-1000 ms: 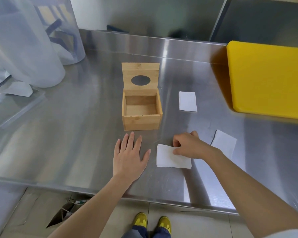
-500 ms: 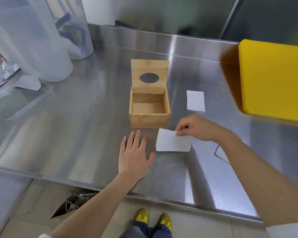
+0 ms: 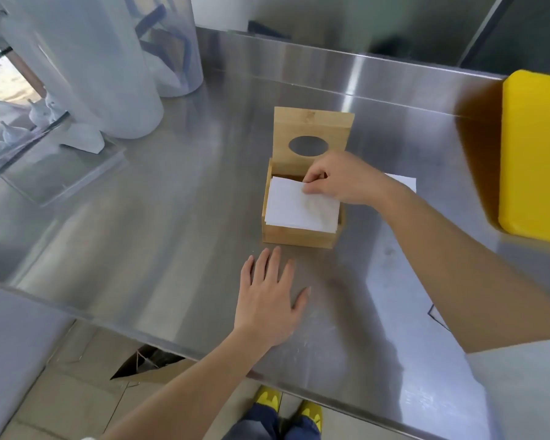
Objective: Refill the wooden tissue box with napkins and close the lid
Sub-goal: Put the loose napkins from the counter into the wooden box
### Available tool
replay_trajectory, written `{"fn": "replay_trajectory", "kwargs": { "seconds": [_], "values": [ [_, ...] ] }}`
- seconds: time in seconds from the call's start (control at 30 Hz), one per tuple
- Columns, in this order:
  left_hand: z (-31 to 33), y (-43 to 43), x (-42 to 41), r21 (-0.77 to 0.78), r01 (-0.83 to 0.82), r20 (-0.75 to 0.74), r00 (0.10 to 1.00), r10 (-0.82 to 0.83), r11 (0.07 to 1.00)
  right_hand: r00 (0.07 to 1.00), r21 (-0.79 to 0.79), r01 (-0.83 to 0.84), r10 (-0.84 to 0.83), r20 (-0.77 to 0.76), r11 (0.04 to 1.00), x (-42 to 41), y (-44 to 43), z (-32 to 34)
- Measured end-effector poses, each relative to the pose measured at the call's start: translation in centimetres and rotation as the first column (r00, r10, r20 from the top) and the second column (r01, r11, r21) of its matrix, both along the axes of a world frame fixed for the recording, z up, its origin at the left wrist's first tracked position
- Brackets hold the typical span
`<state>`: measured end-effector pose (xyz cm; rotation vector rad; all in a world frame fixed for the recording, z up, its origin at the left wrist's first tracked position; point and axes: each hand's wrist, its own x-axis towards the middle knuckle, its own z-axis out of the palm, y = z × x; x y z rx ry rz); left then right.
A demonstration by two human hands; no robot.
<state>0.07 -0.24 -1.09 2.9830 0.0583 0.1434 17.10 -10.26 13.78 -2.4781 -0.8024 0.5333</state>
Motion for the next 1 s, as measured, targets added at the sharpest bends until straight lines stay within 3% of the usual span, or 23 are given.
{"fn": "replay_trajectory", "kwargs": {
  "seconds": [0.33, 0.63, 0.83, 1.0],
  "values": [
    [-0.1, 0.0, 0.0, -0.003, -0.005, 0.002, 1.0, 0.005, 1.0, 0.996, -0.193, -0.023, 0.039, 0.077, 0.981, 1.8, 3.1, -3.9],
    [0.0, 0.0, 0.0, -0.002, -0.005, -0.002, 1.0, 0.005, 1.0, 0.954, -0.444, -0.057, 0.179, 0.239, 0.894, 0.6, 3.7, -5.3],
    [0.0, 0.0, 0.0, 0.0, 0.0, 0.006, 1.0, 0.0, 1.0, 0.953, -0.298, -0.079, 0.159, 0.256, 0.951, 0.4, 2.8, -4.5],
    [-0.1, 0.2, 0.0, 0.003, 0.007, -0.008, 1.0, -0.006, 1.0, 0.941, -0.104, 0.087, -0.048, 0.335, 0.991, -0.1, -1.1, -2.3]
  ]
}}
